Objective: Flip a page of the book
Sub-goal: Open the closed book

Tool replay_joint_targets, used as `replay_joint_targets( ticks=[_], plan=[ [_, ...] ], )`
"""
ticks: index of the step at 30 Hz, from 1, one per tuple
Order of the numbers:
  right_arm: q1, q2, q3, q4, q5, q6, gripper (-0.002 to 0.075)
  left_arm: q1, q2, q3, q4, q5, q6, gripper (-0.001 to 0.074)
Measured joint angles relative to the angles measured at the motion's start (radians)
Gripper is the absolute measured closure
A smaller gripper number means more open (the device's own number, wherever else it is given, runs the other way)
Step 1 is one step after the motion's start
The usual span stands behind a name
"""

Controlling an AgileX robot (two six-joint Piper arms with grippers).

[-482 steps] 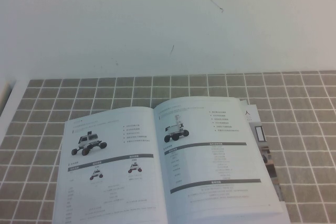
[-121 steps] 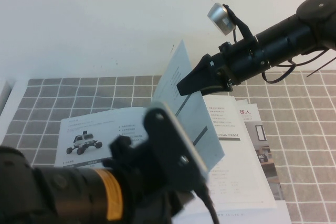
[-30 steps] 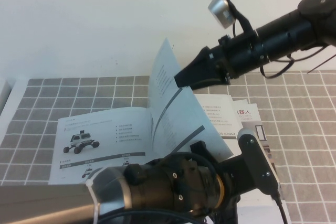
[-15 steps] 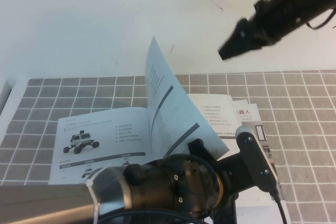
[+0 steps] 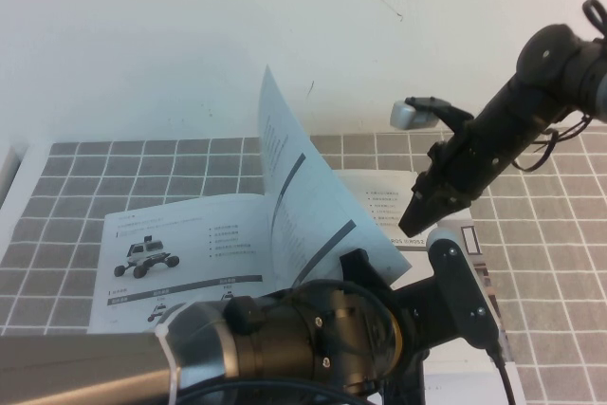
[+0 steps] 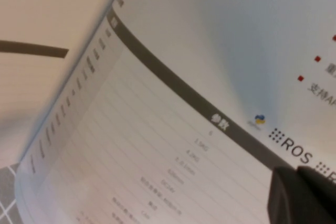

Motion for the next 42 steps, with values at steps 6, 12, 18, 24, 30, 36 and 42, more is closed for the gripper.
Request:
replay_joint_targets(
  ticks=[6,12,18,24,30,36,42],
  plan=[
    [0.000,0.037,0.000,0.000,-0.004,0.000,0.0727,0.000,0.000,0.000,0.012,0.005,0.000,0.0738],
    [0.000,0.064,0.000,-0.010,-0.004,-0.003,0.0727,0.000,0.000,0.000,0.027,0.039,0.000,0.0738],
    [0.000,0.087,0.000,-0.010,-0.004,-0.003,0.0727,0.000,0.000,0.000,0.035,0.091,-0.025,0.0738],
    [0.000,0.089,0.000,-0.010,-0.004,-0.003,0.0727,0.000,0.000,0.000,0.117,0.182,-0.283,0.0738],
    [0.000,0.091,0.000,-0.008,-0.004,-0.003,0.0727,0.000,0.000,0.000,0.175,0.342,-0.529,0.0738],
    [0.000,0.091,0.000,-0.011,-0.004,-0.003,0.0727,0.000,0.000,0.000,0.173,0.450,-0.627,0.0738],
    [0.000,0.091,0.000,-0.011,-0.004,-0.003,0.0727,0.000,-0.005,0.000,0.165,0.548,-0.672,0.0738]
  ],
)
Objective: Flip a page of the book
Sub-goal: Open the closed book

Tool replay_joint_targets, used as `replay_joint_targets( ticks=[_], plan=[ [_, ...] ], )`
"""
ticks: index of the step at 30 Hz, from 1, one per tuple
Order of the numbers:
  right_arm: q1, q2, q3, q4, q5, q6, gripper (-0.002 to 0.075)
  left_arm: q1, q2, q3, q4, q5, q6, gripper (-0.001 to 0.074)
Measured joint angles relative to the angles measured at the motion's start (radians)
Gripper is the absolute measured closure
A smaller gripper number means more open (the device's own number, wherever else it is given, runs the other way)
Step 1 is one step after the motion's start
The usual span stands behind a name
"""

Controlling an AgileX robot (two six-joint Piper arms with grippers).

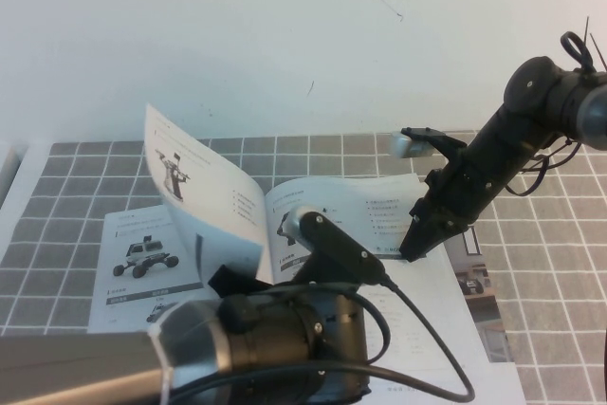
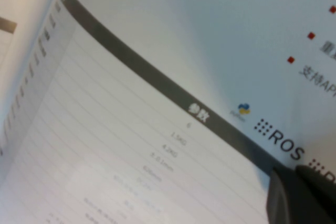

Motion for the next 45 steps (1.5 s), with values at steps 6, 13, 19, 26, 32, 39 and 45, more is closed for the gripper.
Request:
replay_joint_targets(
  ticks=[6,13,19,26,32,39,45],
  plan=[
    [0.000,0.000,0.000,-0.004,0.000,0.000,0.0727,0.000,-0.093,0.000,-0.005,-0.017,0.000,0.0738],
    [0.000,0.000,0.000,-0.008,0.000,0.000,0.0727,0.000,-0.217,0.000,-0.005,0.040,0.000,0.0738],
    [0.000,0.000,0.000,-0.008,0.000,-0.002,0.0727,0.000,-0.256,0.000,-0.010,0.136,0.000,0.0738],
    [0.000,0.000,-0.002,-0.022,0.000,0.022,0.0727,0.010,-0.220,0.000,-0.020,0.087,0.000,0.0738],
    [0.002,0.000,-0.004,-0.047,0.000,0.076,0.0727,0.120,-0.150,0.022,-0.031,-0.004,-0.003,0.0738],
    [0.003,-0.002,-0.005,-0.067,0.000,0.114,0.0727,0.329,-0.050,0.022,-0.073,-0.224,0.022,0.0738],
    [0.004,-0.003,-0.005,-0.068,0.002,0.137,0.0727,0.400,0.043,0.022,-0.123,-0.328,0.078,0.0738]
  ],
)
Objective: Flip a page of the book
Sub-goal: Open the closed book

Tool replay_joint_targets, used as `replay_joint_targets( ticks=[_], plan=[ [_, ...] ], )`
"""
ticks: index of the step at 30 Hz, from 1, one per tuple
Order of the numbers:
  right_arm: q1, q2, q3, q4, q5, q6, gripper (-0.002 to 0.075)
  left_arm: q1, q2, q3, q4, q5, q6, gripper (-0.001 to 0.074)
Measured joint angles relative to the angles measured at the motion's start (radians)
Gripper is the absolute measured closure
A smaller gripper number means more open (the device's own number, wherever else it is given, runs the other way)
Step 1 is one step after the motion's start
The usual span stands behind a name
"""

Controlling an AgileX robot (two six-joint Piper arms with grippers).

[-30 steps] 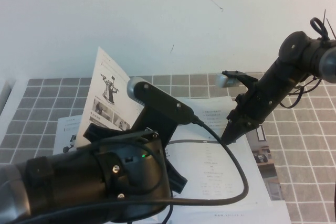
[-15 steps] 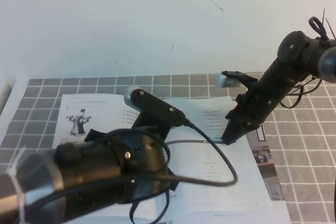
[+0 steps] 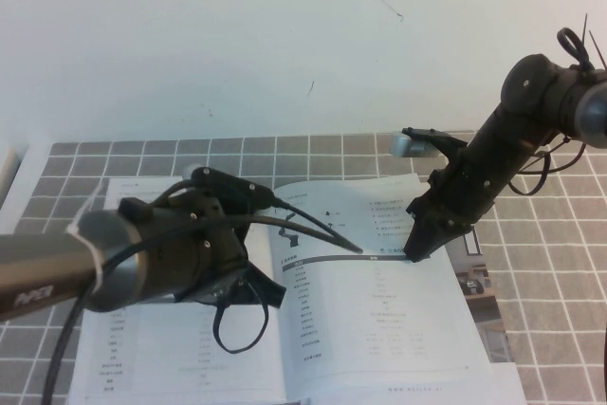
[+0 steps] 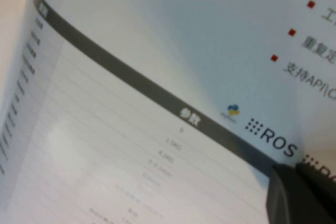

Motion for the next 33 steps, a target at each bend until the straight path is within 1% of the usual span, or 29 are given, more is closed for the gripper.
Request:
replay_joint_targets(
  ticks=[7,16,20,22,26,33],
  plan=[
    [0.000,0.000,-0.001,-0.003,0.000,0.022,0.0727,0.007,0.111,-0.002,0.004,-0.024,0.017,0.0738],
    [0.000,-0.005,-0.001,-0.007,0.000,0.024,0.0727,0.007,0.115,-0.004,0.007,-0.018,0.017,0.0738],
    [0.000,-0.028,-0.002,-0.062,0.000,0.022,0.0727,0.007,0.095,-0.004,0.007,-0.018,0.017,0.0738],
    [-0.002,-0.053,-0.016,-0.099,0.000,0.020,0.0727,0.009,0.061,0.000,-0.004,-0.018,0.017,0.0738],
    [-0.004,-0.153,-0.065,-0.119,0.000,0.014,0.0727,0.009,-0.063,0.000,-0.008,-0.022,0.034,0.0738],
    [-0.004,-0.391,-0.149,-0.144,0.010,0.010,0.0727,0.009,-0.351,0.002,-0.033,0.064,0.135,0.0738]
  ],
)
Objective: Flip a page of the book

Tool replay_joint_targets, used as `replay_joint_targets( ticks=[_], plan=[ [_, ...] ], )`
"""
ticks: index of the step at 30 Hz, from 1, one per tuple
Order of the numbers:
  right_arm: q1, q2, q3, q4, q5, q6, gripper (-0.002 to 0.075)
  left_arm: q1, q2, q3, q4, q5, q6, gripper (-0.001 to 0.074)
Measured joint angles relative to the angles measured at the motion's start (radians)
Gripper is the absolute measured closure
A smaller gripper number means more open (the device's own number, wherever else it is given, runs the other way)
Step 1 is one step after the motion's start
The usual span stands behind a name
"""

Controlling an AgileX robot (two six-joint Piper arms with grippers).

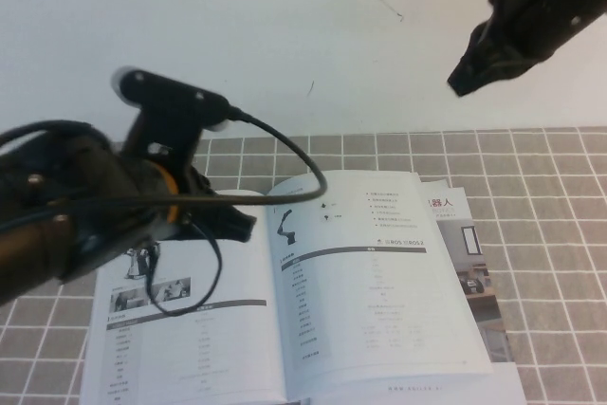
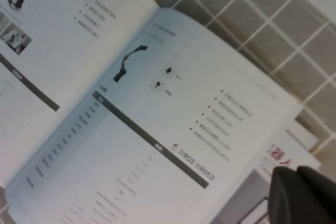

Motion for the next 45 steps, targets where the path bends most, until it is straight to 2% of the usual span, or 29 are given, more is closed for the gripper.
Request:
replay_joint_targets(
  ticks=[8,14,19,24,31,38,45],
  plan=[
    [0.000,-0.264,-0.003,-0.158,0.012,0.017,0.0727,0.000,-0.311,0.004,-0.195,0.061,0.181,0.0738],
    [0.000,-0.437,0.059,-0.240,0.012,0.050,0.0727,0.000,-0.434,0.004,-0.403,0.081,0.424,0.0738],
    [0.000,-0.616,0.285,-0.272,0.012,0.067,0.0727,0.000,-0.478,0.004,-0.543,0.087,0.643,0.0738],
    [0.000,-0.846,0.588,-0.332,-0.025,0.114,0.0727,0.000,-0.506,0.028,-0.570,0.047,0.728,0.0738],
    [0.000,-1.217,1.048,-0.446,-0.186,0.242,0.0727,0.000,-0.594,0.280,-0.570,-0.273,0.738,0.0738],
    [0.000,-1.557,1.455,-0.424,-0.420,0.308,0.0727,0.000,-0.635,0.611,-0.567,-0.729,0.741,0.0738],
    [0.000,-1.736,1.669,-0.422,-0.543,0.333,0.0727,0.001,-0.635,0.722,-0.489,-0.982,0.727,0.0738]
  ],
)
